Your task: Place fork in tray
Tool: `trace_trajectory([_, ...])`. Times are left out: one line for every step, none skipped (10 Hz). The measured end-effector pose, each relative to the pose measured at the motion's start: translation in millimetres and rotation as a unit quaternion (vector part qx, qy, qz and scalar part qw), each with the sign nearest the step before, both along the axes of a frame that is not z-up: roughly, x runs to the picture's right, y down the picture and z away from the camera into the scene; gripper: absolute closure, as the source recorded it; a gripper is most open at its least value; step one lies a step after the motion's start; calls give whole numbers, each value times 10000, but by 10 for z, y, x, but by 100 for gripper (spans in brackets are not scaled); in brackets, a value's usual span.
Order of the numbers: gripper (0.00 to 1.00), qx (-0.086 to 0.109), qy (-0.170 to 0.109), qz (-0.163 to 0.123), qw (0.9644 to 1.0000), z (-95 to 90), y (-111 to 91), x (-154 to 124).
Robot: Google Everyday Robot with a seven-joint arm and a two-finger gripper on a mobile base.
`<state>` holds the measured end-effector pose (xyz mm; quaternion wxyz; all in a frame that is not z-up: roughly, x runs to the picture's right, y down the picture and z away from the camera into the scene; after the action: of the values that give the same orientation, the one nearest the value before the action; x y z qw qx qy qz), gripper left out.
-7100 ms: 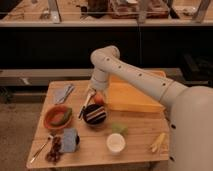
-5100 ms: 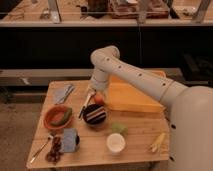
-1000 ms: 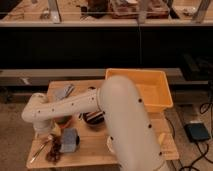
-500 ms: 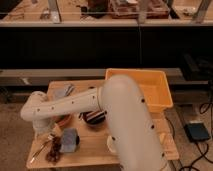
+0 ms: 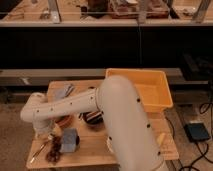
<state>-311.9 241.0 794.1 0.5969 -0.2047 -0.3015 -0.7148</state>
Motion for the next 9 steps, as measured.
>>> trace_trajectory([34, 12, -13, -25, 10000, 25, 1, -16])
trace_trajectory([34, 31, -37, -61, 10000, 53, 11, -41])
trace_trajectory([34, 32, -44, -74, 10000, 73, 25, -47])
trace_trajectory([34, 64, -69, -81, 9999, 108, 27, -56])
trace_trajectory([34, 97, -88, -92, 9999, 134, 25, -59])
trace_trajectory([34, 132, -99, -96, 9998, 149, 16, -67])
trace_trajectory([34, 173, -124, -107, 9997, 154, 9, -83])
trace_trajectory([34, 217, -142, -110, 9996, 142, -6, -105])
trace_trajectory([34, 229, -146, -104, 9996, 134, -10, -120])
